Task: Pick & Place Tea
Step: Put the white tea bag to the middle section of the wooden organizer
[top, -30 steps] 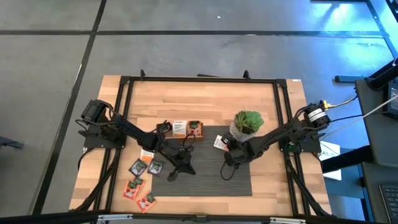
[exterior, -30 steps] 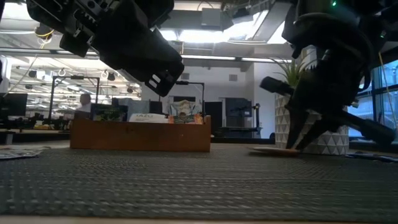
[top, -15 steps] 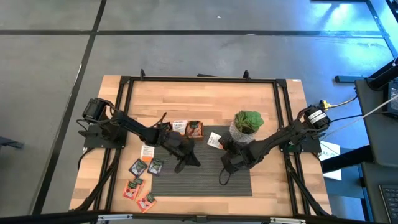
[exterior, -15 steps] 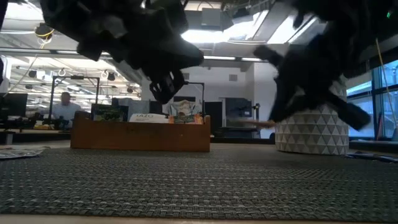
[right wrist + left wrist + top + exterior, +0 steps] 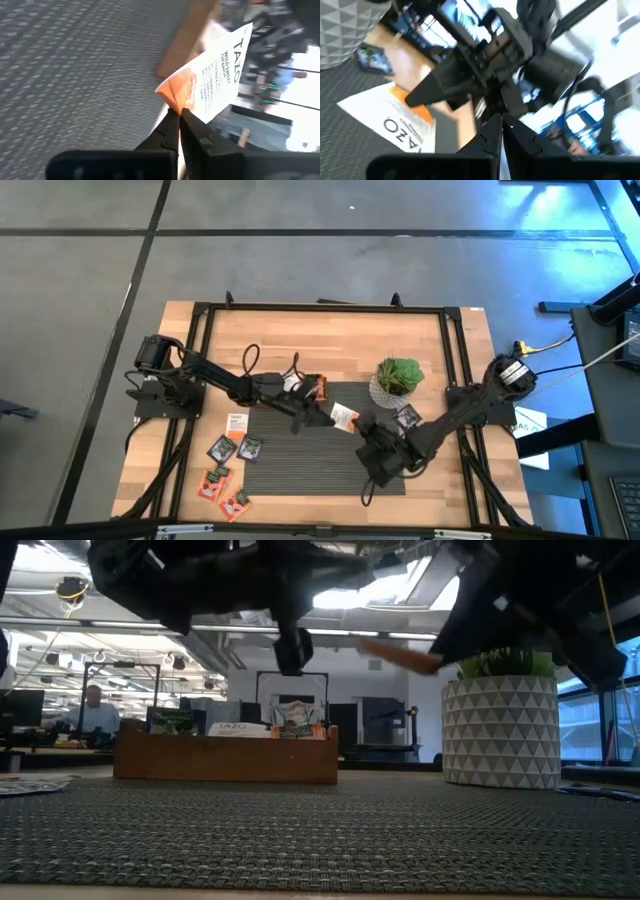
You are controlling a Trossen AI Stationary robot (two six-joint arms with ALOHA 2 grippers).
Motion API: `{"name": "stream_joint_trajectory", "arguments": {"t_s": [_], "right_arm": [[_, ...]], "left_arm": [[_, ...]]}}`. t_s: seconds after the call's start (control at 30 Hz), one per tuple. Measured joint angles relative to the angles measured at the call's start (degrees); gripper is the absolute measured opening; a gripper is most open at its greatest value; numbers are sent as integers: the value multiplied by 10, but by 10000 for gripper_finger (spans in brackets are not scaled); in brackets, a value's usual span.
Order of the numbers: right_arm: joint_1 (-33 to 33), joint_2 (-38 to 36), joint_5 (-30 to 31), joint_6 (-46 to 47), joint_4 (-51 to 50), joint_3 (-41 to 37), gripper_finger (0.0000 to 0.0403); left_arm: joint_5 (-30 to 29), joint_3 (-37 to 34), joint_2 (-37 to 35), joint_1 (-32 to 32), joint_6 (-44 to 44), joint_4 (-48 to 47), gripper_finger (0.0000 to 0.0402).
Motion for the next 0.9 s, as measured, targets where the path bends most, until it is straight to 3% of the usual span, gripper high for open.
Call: {"name": "stream_joint_trajectory", "arguments": {"t_s": [0.1, 0.27, 0.53, 0.63, 0.9], "right_arm": [[7, 0, 38, 0, 8, 1, 13], [11, 0, 46, 1, 7, 1, 19], [36, 0, 45, 25, -2, 1, 15], [43, -1, 45, 46, -17, 1, 15], [47, -1, 45, 55, -36, 1, 15]], "left_arm": [[-11, 0, 0, 0, -43, 33, 13], [-11, 0, 0, -1, -43, 35, 13], [9, 0, 0, 12, 114, 24, 13], [-17, 0, 0, 19, 110, -4, 17], [-62, 0, 0, 36, 58, -83, 91]]}}
